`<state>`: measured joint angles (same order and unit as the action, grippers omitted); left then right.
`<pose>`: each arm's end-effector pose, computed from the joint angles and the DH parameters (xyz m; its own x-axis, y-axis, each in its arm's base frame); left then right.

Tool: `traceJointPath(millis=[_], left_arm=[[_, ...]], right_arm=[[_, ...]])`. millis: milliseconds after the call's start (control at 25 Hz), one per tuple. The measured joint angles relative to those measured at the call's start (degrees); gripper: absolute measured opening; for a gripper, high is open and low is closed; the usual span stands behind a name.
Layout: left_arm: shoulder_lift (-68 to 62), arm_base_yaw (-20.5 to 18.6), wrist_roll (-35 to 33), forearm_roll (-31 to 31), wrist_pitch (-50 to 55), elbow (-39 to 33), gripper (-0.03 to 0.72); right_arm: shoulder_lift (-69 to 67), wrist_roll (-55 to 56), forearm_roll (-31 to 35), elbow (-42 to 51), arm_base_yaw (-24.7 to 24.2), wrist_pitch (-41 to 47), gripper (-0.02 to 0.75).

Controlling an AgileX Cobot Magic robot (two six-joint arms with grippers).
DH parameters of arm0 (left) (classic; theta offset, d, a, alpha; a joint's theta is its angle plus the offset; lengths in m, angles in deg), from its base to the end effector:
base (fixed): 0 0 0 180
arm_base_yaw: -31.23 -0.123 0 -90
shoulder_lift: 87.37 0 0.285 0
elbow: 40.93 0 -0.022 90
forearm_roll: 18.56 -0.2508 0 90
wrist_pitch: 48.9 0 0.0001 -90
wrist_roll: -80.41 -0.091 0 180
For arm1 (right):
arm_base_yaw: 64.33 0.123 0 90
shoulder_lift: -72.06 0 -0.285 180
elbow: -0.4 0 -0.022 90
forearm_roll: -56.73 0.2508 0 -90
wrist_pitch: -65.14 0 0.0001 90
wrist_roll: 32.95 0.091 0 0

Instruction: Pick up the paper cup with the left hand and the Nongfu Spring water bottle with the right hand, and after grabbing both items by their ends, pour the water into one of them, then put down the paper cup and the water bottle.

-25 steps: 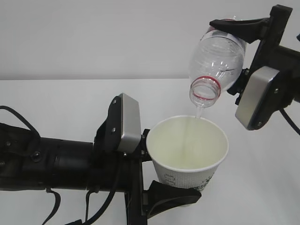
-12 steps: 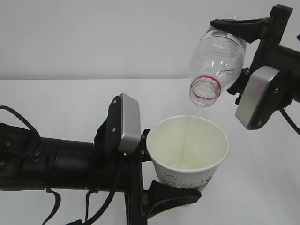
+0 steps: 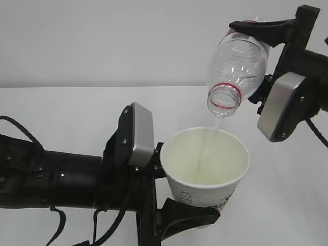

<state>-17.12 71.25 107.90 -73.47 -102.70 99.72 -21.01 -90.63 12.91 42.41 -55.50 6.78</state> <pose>0.1971 -0.2439 0.1628 -0.0595 0.2633 -0.9629 0.9919 0.1243 -0.0273 0.2697 0.0961 0.2511 0.7088 -0.7035 -0.0520 0.0071 0.0809 -0.9967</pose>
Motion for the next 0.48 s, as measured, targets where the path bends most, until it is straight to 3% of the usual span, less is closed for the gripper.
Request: traceJointPath(millis=[480], left_arm=[[0.0,0.0,0.0,0.0,0.0,0.0,0.545]], right_arm=[[0.0,-0.84,0.09,0.0,0.0,0.0,0.526]])
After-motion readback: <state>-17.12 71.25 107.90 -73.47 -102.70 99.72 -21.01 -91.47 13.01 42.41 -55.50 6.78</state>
